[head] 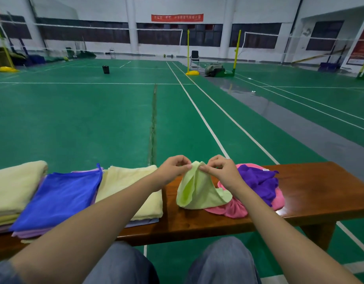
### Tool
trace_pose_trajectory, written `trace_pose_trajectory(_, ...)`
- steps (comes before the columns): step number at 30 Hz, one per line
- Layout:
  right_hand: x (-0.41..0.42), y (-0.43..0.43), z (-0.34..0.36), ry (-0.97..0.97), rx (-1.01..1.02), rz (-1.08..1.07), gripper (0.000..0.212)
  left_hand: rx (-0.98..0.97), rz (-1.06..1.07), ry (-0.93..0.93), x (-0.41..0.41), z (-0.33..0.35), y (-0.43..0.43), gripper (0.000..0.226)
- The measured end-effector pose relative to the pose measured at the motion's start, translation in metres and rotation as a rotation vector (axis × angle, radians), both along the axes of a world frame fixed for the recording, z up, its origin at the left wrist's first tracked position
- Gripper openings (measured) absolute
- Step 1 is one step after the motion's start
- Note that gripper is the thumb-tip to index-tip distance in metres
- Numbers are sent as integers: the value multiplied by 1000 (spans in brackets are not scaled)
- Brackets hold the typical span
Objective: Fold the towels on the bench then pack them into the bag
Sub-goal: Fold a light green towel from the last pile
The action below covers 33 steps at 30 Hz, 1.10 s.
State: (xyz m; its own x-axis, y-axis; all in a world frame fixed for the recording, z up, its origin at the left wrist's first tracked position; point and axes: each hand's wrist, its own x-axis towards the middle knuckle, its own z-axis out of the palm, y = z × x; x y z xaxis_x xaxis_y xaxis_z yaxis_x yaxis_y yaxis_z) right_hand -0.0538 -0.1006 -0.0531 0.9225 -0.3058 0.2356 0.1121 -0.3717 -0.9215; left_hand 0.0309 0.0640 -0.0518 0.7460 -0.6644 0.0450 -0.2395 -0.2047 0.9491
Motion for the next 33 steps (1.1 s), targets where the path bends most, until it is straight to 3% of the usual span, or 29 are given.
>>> trace_pose_trajectory(12, -6, 4, -21, 38, 157, 64, 14, -84, -201, 373, 2, -15, 11, 8)
trace_pose_trajectory(23, -5, 11, -19, 5, 215, 130, 16, 77, -212, 353, 1, -21, 4, 16)
trace_pose_trajectory(28, -2, 11, -21, 43, 230, 148, 29, 64, -202, 365, 0, -22, 2, 16)
trace_pose_trajectory(33, 1, 5, -23, 34, 235, 18, 8, 3, 106, 10, -12, -27, 0, 28)
